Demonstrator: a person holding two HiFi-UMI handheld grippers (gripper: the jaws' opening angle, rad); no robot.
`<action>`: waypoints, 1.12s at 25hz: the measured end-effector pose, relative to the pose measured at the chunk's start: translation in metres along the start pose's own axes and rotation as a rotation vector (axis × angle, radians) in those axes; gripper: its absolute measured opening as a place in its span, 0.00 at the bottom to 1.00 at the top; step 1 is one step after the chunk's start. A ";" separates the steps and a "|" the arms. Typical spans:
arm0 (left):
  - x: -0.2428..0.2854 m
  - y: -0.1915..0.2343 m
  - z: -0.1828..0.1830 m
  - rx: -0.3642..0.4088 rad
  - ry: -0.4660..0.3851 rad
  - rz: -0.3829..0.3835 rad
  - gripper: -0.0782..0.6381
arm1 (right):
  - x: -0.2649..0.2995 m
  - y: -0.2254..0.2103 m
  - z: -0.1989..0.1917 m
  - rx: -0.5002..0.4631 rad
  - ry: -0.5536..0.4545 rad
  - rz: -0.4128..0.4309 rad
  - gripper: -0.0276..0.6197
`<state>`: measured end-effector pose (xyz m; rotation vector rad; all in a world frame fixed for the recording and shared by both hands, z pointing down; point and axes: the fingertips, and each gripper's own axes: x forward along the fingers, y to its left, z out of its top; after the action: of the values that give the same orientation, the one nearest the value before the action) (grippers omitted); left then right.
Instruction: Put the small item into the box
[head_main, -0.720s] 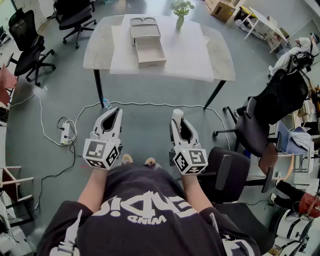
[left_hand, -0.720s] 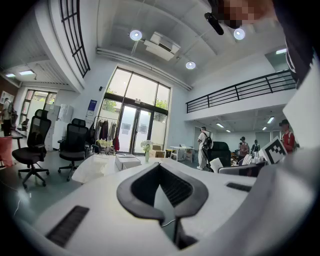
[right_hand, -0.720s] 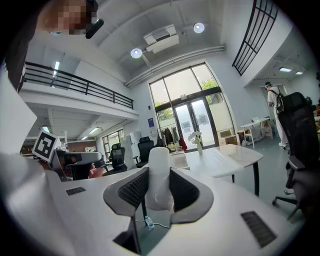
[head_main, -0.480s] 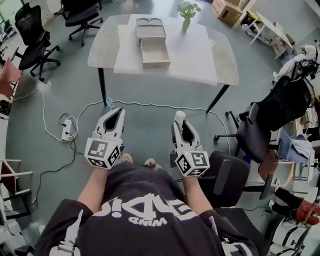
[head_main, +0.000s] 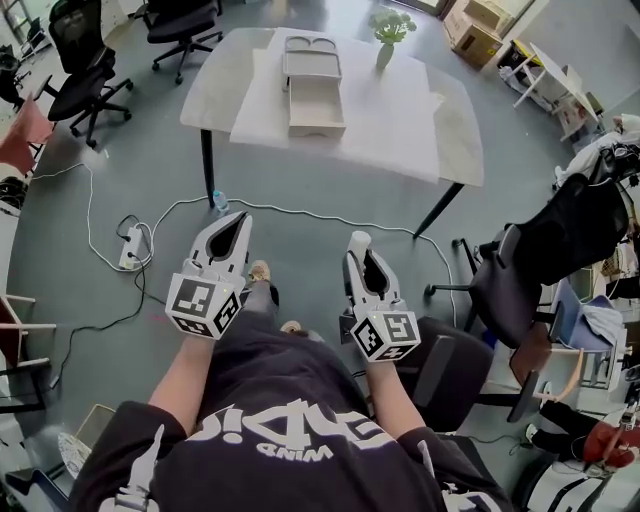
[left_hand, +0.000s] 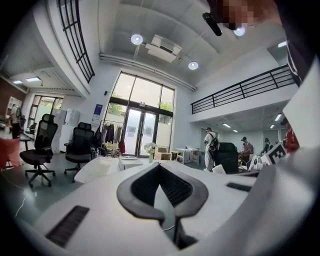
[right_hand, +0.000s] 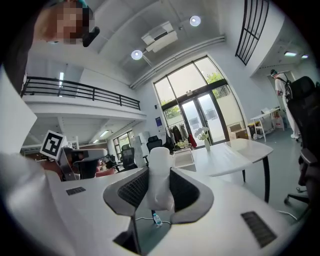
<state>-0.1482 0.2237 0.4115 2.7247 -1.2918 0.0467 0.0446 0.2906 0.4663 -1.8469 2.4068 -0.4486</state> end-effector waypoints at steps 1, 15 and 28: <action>0.002 -0.001 0.000 0.000 -0.001 0.003 0.12 | 0.001 -0.003 0.000 0.000 -0.001 0.001 0.27; 0.085 0.022 -0.007 -0.014 0.011 -0.006 0.12 | 0.064 -0.059 0.017 0.004 -0.004 -0.019 0.27; 0.216 0.081 0.013 -0.034 0.022 -0.052 0.12 | 0.183 -0.112 0.053 0.000 0.003 -0.035 0.27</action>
<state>-0.0742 0.0056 0.4241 2.7202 -1.2043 0.0491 0.1117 0.0796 0.4679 -1.8929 2.3792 -0.4550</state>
